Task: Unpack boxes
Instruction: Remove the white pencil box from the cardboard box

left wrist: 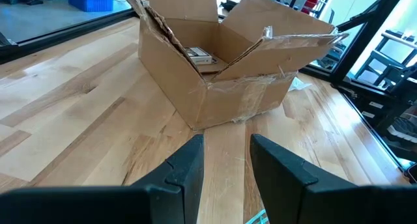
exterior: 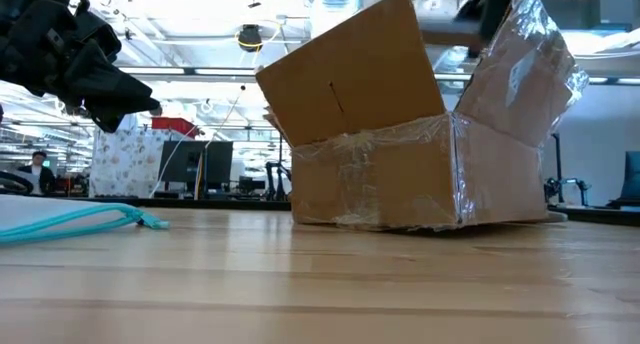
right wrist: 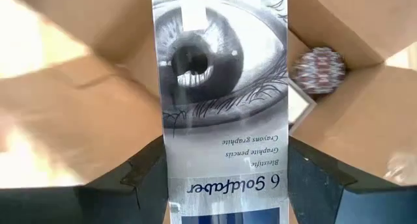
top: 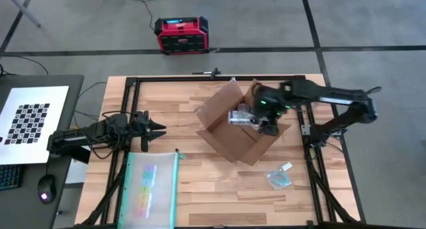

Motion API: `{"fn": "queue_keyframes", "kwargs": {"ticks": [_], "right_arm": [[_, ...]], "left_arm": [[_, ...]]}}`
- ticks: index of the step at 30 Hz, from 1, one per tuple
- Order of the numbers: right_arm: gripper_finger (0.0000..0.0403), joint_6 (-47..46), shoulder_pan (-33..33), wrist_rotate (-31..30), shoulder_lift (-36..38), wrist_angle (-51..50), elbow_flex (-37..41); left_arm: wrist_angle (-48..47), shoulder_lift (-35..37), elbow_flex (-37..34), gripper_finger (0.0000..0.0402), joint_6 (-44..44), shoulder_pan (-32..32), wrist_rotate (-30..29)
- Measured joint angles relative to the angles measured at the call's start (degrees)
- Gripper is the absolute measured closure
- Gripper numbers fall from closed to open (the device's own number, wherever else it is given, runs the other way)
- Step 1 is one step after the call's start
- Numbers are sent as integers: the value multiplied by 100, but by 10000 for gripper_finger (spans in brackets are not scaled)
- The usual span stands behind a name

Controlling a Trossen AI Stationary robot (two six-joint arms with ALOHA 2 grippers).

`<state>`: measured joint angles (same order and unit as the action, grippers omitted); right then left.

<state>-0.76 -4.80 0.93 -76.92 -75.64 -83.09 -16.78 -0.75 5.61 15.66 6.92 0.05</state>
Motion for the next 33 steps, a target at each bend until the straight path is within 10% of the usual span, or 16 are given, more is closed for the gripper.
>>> {"fn": "queue_keyframes", "kwargs": {"ticks": [20,33], "right_arm": [[176,-4430,4310,-872,1192,514,1377],[176,-4552,4735,-752,245,2453,3613]], "left_arm": [[-1,1,0,293,0,1,0],[-2,2,0,292,0,0,0]]}}
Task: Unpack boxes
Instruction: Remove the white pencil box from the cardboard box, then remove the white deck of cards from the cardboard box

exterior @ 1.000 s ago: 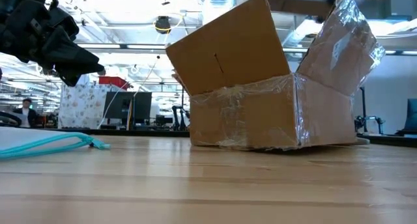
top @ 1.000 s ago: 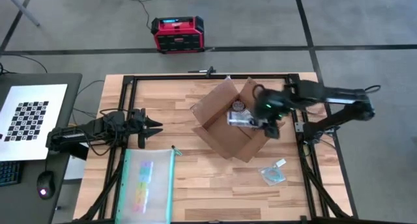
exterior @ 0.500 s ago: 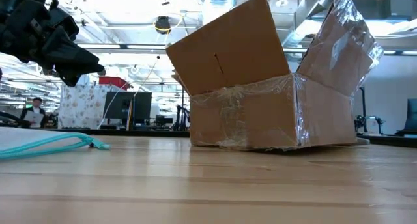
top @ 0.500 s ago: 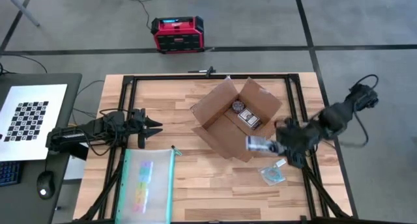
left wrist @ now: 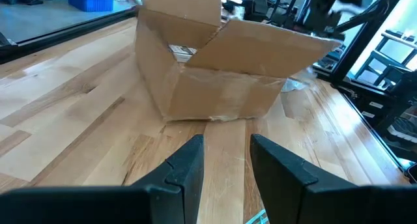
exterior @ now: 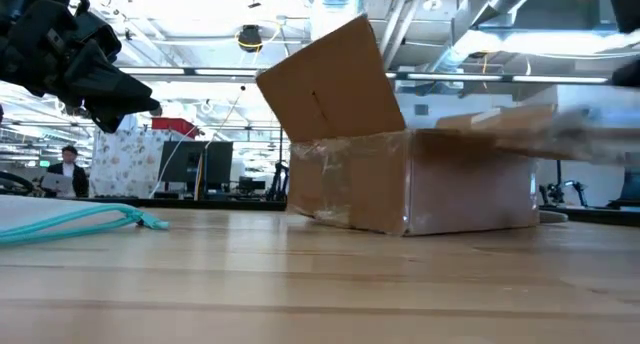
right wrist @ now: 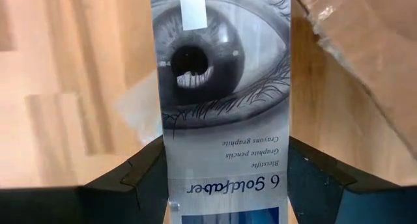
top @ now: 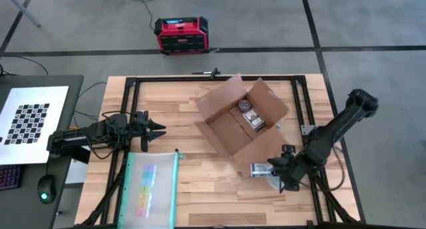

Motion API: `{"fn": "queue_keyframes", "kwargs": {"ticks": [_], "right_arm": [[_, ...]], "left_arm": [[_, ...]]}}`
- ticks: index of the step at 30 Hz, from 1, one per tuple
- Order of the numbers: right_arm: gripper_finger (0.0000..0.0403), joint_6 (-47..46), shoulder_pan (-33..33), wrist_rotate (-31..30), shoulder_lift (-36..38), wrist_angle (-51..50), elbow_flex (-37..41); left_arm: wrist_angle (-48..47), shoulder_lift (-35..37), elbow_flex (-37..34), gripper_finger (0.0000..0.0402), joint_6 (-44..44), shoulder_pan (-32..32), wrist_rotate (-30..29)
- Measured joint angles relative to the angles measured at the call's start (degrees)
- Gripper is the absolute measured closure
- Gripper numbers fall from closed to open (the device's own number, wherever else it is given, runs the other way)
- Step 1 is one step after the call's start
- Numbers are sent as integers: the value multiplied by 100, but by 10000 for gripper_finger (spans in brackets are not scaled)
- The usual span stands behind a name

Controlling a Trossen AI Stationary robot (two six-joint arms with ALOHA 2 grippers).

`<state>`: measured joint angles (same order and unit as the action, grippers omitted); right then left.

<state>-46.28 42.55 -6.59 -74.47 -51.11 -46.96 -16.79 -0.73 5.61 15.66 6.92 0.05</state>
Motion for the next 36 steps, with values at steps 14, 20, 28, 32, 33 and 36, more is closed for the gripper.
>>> {"fn": "queue_keyframes", "kwargs": {"ticks": [14,20,28,32,33,36], "right_arm": [[176,311,-69,48,-1063,1376,124],[176,312,-338,66,-1289,1492,120],[174,284,-670,111,-1555,1764,118],[91,277,-762,227,-1577,1642,118],[69,258,-790,274,-1554,1580,109],[24,98,-867,405,-1416,1144,-39]], "left_arm": [[2,0,0,292,0,2,0],[2,-2,0,292,0,1,2],[0,-2,0,292,0,2,0],[0,0,0,292,0,0,0],[2,0,0,292,0,2,0],[2,0,0,292,0,0,0]]}}
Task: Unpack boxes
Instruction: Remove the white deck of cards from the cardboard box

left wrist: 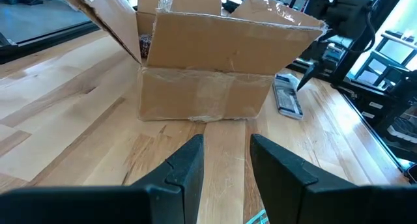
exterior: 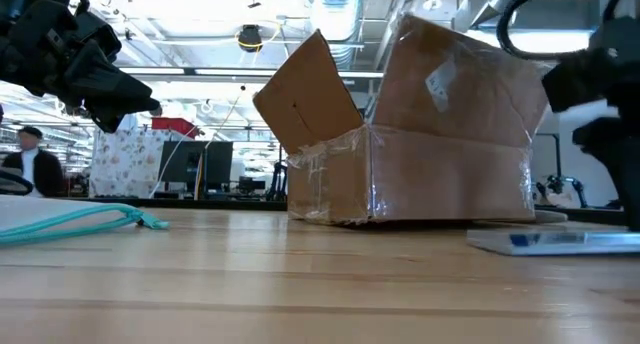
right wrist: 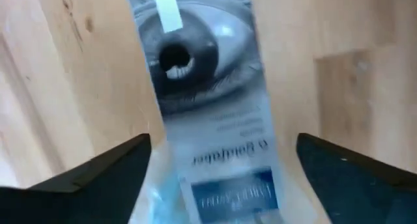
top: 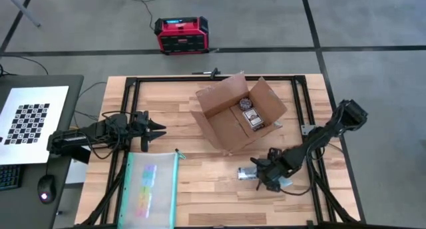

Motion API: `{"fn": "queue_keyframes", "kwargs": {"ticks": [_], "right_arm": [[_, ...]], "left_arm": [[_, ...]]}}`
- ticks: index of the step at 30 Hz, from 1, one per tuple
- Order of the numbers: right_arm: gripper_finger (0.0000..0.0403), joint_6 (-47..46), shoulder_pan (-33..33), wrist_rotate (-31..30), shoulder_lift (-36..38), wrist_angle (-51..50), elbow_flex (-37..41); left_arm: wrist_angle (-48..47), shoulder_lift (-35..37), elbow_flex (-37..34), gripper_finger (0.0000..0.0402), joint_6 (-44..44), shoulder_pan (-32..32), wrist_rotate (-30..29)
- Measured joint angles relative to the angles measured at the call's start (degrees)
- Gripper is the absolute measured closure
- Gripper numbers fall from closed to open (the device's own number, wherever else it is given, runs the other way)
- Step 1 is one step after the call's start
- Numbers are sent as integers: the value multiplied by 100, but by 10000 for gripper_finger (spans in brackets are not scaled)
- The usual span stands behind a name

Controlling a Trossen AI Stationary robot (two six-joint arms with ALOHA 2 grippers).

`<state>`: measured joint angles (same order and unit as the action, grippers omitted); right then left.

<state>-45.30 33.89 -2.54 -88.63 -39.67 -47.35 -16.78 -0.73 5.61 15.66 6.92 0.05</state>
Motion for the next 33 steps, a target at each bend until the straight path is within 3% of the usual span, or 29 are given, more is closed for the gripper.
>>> {"fn": "queue_keyframes", "kwargs": {"ticks": [3,8,15,19,22,28,33], "right_arm": [[10,-31,-25,113,247,-599,-352],[20,-35,-99,70,746,-1675,-1445],[24,52,-901,-986,1051,-2978,-3417],[23,626,-1597,-1809,1077,-2987,-4277],[23,1087,-2262,-2148,1082,-2848,-4480],[23,1634,-3897,-1621,675,-2823,-4317],[24,2866,-4798,-1058,-161,-2707,-4320]], "left_arm": [[0,0,0,292,0,1,-2],[0,0,0,292,0,2,0],[93,-1,-4,292,0,2,-125],[144,-2,-4,292,4,0,-140],[187,-2,-4,293,9,2,-138],[260,-2,-4,293,-4,2,-201],[258,-1,-7,293,-7,2,-228]]}}
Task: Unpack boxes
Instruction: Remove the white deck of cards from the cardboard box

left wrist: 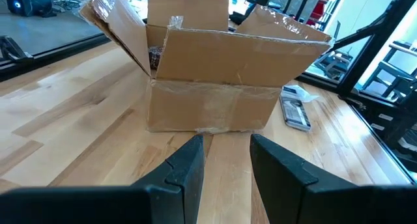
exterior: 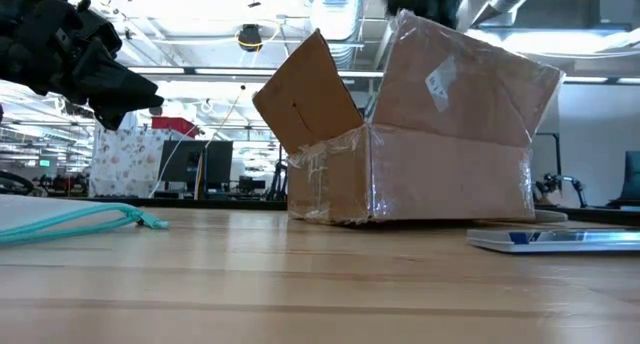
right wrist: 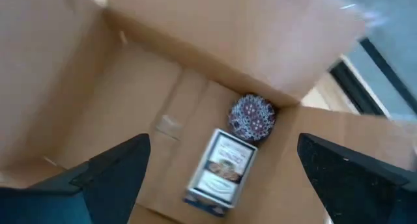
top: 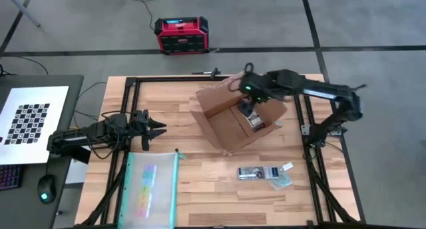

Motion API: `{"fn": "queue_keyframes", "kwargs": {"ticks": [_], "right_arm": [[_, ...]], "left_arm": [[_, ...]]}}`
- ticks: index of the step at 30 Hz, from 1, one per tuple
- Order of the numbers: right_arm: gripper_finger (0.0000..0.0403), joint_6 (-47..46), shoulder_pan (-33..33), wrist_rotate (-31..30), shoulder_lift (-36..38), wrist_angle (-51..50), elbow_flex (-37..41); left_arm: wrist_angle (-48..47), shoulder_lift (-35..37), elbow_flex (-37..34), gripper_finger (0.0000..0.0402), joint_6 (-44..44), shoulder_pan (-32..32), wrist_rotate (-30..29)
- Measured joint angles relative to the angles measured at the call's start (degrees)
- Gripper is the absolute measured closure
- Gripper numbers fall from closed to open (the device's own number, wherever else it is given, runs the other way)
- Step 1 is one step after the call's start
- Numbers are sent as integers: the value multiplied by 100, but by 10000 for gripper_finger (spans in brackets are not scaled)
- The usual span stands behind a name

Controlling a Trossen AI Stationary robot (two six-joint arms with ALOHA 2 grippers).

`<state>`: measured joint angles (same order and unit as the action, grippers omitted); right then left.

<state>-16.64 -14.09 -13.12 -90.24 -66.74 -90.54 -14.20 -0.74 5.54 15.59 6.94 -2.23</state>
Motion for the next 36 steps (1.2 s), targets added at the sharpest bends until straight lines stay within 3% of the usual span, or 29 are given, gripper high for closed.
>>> {"fn": "queue_keyframes", "kwargs": {"ticks": [6,11,20,36], "right_arm": [[24,1714,-252,126,-1075,-590,4],[24,2279,-241,124,-1578,-647,4],[24,2403,-206,131,-1945,-751,114],[24,2312,-231,346,-1720,721,1771]], "left_arm": [[-20,0,2,293,-13,0,-4],[-29,1,2,293,-15,0,-10],[-107,-1,9,293,-15,0,-21],[-232,1,9,292,13,0,-19]]}}
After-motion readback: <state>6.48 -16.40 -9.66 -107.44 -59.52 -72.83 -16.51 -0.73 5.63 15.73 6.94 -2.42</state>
